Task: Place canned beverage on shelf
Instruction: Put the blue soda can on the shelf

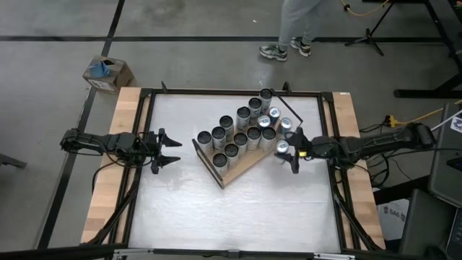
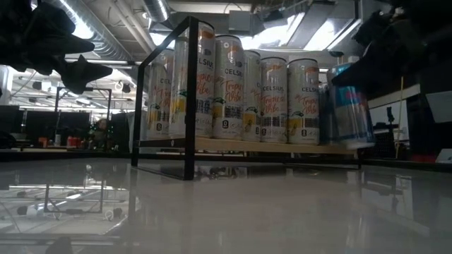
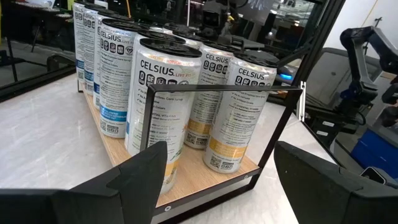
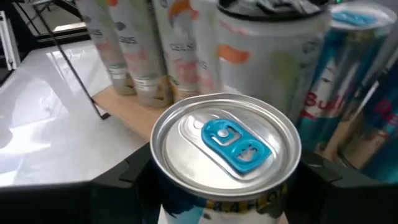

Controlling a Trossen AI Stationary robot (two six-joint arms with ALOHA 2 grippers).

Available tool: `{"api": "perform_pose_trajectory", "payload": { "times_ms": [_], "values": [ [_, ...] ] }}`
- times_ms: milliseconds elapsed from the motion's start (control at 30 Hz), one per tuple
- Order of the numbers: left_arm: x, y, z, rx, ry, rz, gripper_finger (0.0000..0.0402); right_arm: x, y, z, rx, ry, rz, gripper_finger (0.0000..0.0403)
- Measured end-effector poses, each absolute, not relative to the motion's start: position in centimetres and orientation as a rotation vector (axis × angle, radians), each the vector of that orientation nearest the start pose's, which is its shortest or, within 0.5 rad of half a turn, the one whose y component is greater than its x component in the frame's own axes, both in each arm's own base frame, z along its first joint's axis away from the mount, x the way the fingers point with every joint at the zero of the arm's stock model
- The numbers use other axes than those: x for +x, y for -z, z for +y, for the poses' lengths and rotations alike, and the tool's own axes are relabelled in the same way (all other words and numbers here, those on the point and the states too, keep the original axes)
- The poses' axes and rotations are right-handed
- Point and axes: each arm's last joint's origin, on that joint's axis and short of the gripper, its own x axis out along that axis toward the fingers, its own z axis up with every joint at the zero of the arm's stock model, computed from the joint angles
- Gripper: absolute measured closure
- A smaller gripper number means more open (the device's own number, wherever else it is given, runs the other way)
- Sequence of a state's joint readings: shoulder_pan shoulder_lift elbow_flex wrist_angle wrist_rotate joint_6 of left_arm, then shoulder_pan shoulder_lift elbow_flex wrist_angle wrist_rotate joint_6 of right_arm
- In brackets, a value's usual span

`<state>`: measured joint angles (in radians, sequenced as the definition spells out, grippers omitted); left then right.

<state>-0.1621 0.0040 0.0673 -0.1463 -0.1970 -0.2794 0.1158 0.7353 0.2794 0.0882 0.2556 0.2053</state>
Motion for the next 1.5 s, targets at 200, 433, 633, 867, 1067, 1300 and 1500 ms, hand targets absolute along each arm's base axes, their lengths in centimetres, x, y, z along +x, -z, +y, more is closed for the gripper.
{"api": "perform_pose_trajectory", "payload": {
  "times_ms": [200, 433, 633, 867, 1067, 1300, 1500],
  "values": [
    [9.2, -17.2, -0.9, -0.264, -0.046, 0.076, 0.0112, 16.2, -19.5, 2.8, 0.129, 0.180, 0.285, 0.0168],
    [9.2, -17.2, -0.9, -0.264, -0.046, 0.076, 0.0112, 17.7, -18.8, 4.2, 0.129, 0.167, 0.266, 0.0168],
    [9.2, -17.2, -0.9, -0.264, -0.046, 0.076, 0.0112, 19.1, -17.7, 4.4, 0.114, 0.197, 0.260, 0.0168],
    [9.2, -17.2, -0.9, -0.264, -0.046, 0.076, 0.0112, 19.4, -17.7, 4.3, 0.077, 0.273, 0.231, 0.0168],
    [9.2, -17.2, -0.9, -0.264, -0.046, 0.076, 0.0112, 19.3, -17.8, 4.1, 0.030, 0.342, 0.220, 0.0168],
    [9.2, -17.2, -0.9, -0.264, -0.046, 0.077, 0.0112, 19.3, -17.8, 4.0, -0.011, 0.369, 0.223, 0.0168],
    [9.2, -17.2, -0.9, -0.264, -0.046, 0.076, 0.0112, 19.2, -17.9, 3.8, -0.057, 0.424, 0.225, 0.0168]
  ]
}}
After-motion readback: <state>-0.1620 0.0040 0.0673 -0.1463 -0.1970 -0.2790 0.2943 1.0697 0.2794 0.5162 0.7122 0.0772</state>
